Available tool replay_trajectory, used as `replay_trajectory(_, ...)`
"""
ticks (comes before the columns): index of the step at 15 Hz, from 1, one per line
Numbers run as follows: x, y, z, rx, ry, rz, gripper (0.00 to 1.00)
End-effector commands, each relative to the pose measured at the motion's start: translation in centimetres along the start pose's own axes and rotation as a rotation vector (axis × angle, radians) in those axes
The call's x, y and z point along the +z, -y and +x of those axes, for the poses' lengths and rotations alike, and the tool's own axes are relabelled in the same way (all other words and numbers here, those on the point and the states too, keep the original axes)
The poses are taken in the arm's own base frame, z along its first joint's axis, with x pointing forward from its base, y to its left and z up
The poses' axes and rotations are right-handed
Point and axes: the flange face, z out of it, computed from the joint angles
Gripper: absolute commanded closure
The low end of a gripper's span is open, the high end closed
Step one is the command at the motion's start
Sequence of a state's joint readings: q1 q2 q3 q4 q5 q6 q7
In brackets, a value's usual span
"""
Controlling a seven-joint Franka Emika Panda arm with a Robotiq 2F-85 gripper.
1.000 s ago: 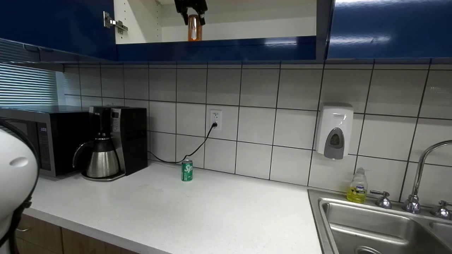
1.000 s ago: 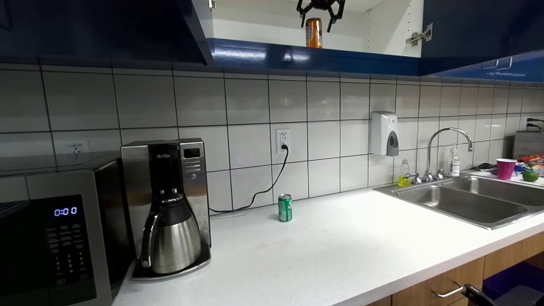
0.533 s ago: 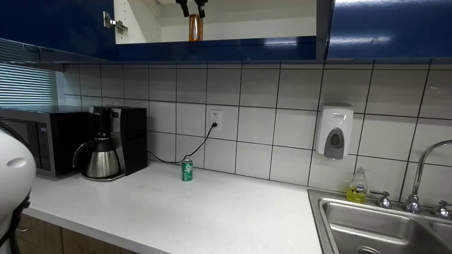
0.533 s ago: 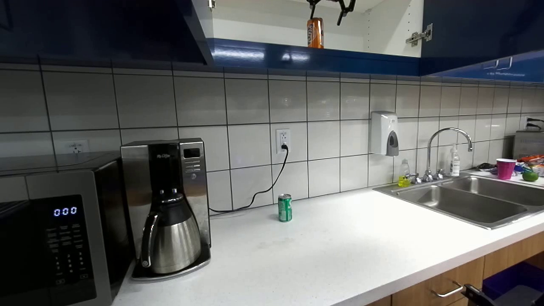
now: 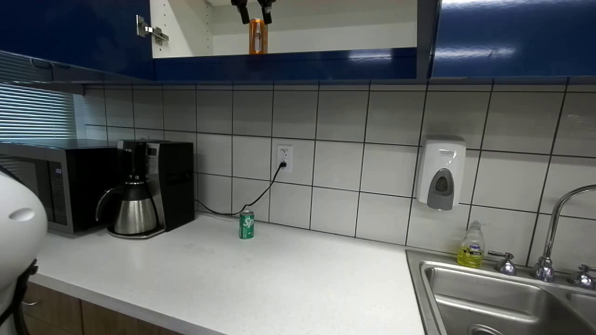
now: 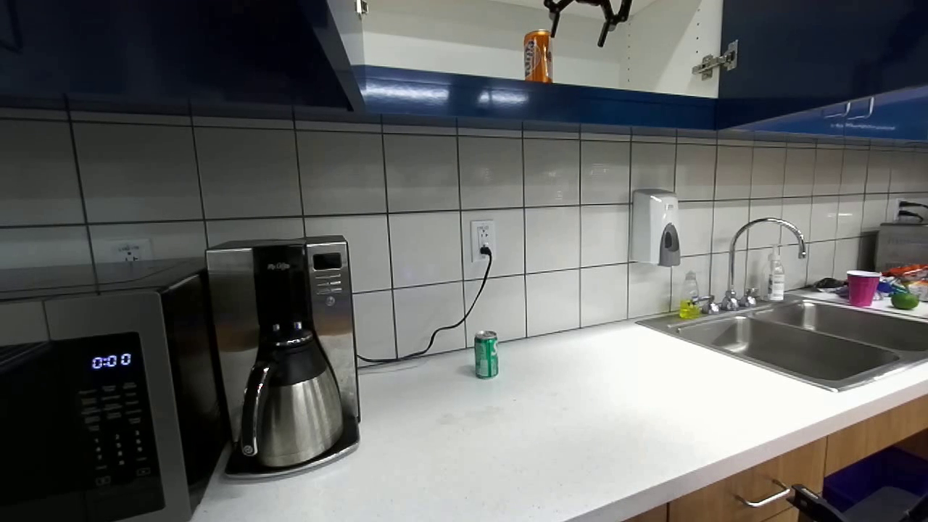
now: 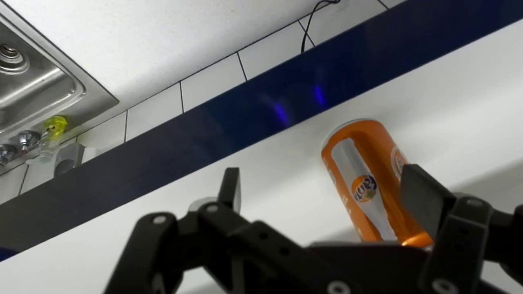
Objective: Put the orange can in the open upper cabinet.
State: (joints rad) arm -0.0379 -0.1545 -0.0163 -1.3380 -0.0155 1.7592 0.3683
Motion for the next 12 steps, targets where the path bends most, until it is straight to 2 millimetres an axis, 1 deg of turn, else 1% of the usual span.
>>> replay_trajectory(1, 0.1, -2.2, -2.9, -0.047, 0.022, 0.035, 0.0)
replay_trajectory(6, 1.7, -5.0, -7.3, -0.111, 0.084, 0.06, 0.0)
replay_trajectory(9, 3.0, -6.7, -10.5, -0.144, 0.128, 0.065, 0.0)
replay_trajectory(12, 4.8, -8.2, -13.3, -0.177, 0.179, 0.068, 0.0)
